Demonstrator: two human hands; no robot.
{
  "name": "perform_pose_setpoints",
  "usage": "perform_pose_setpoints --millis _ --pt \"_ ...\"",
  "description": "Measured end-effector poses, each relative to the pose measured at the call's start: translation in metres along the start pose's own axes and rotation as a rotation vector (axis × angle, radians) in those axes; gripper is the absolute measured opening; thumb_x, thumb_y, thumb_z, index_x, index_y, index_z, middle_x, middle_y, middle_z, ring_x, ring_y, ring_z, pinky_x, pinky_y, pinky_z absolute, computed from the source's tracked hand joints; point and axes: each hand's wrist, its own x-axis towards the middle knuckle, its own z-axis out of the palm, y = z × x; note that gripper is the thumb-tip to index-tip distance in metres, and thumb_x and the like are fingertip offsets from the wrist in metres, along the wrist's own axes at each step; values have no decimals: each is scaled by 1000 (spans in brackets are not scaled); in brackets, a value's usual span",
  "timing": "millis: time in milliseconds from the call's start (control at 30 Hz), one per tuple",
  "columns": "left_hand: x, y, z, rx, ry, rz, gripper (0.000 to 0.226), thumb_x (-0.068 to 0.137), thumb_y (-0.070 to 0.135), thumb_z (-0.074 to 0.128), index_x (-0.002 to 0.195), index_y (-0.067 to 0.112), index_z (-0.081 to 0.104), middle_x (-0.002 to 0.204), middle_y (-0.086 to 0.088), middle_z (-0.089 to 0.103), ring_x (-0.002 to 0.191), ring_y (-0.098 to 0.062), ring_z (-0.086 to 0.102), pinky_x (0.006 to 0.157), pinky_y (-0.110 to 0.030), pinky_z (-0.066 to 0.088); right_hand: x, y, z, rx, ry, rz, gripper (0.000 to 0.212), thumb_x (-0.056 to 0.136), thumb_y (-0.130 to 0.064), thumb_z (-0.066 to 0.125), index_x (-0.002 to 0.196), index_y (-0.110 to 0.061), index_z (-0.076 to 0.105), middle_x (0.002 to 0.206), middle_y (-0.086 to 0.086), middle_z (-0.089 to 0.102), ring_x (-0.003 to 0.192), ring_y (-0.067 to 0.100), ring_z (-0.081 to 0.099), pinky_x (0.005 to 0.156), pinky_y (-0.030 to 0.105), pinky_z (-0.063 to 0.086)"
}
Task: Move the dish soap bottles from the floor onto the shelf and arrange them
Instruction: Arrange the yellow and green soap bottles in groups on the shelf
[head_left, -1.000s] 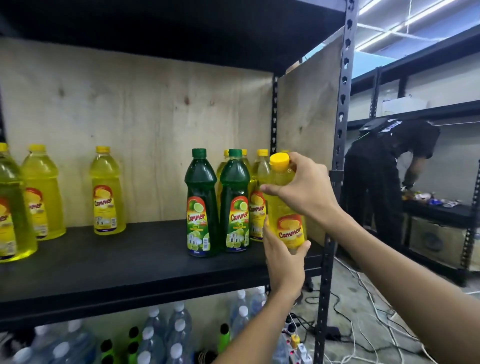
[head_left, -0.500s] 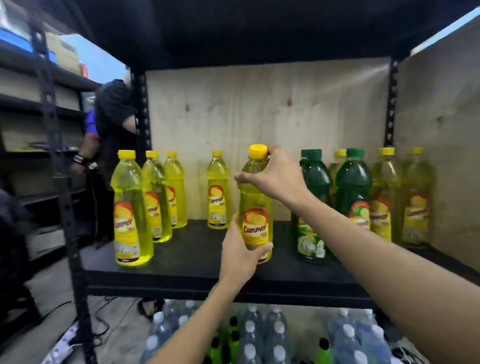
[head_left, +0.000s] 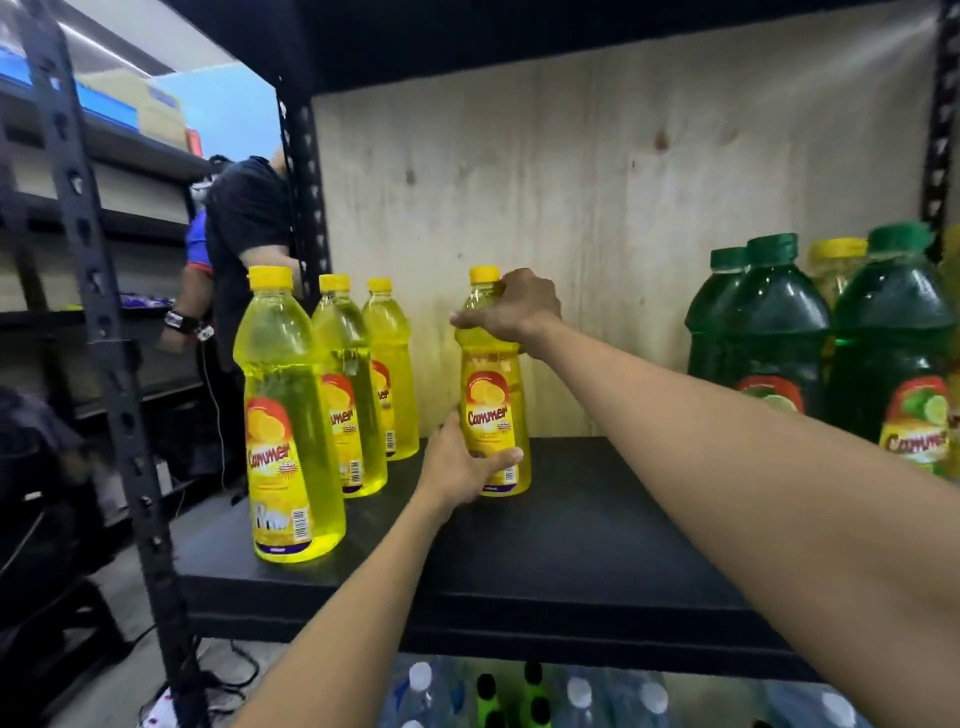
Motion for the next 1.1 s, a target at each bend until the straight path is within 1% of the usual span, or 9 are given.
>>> perform_pose_setpoints --millis 400,567,633,700,767,800,900,1033,1100 --pt "6 -7 -3 -33 64 -12 98 67 38 89 147 21 36 139 -7 53 129 -27 52 104 -50 48 -2 -2 16 70 -10 0 75 64 -55 85 122 -12 64 124 10 66 117 29 60 95 38 52" --pt "-26 17 -4 121 221 34 119 69 36 89 159 19 13 149 -18 31 125 -25 47 104 -31 38 -36 1 -21 138 -209 94 73 67 -39 89 126 -11 57 133 9 61 123 25 57 99 32 49" --pt "-48 36 -1 162 399 182 109 71 38 86 157 22 21 143 -17 35 129 -33 43 105 -40 37 -61 11 -64 111 -123 6 73 67 -33 89 132 -18 57 130 6 63 118 21 60 96 29 50" --pt "-73 63 12 97 519 433 77 79 40 77 145 32 39 127 -1 42 115 -21 50 96 -39 45 -87 29 -121 67 62 -136 43 70 -31 84 111 -26 71 103 -2 74 93 10 69 83 26 54" --pt "-101 101 33 -11 453 671 44 87 39 67 128 40 52 112 13 46 97 -5 55 83 -28 51 -108 51 -179 46 307 -206 12 72 -27 75 84 -27 73 73 -9 73 65 -3 65 67 18 52" --pt "-116 123 46 -51 364 761 34 88 37 65 120 42 55 107 17 49 92 -3 58 78 -24 52 -115 63 -208 35 456 -192 6 72 -27 70 77 -26 70 66 -10 71 61 -4 63 64 17 50" --pt "-152 187 96 -131 58 836 23 86 32 66 106 43 60 98 20 59 85 -1 65 70 -17 51 -114 106 -277 -23 739 -19 14 73 -28 66 87 -23 69 81 -9 70 85 12 67 78 27 50" --pt "-169 243 166 -199 -218 597 29 82 24 72 106 38 65 96 19 67 83 4 66 72 -16 53 -91 164 -326 -105 572 292 53 76 -32 75 124 -17 59 120 10 66 116 29 60 101 38 47" --pt "-169 256 192 -210 -327 450 35 81 21 74 113 32 65 98 16 68 82 3 66 71 -14 55 -83 182 -332 -3 382 344 63 77 -29 78 134 -14 55 119 9 67 112 26 63 101 39 49"
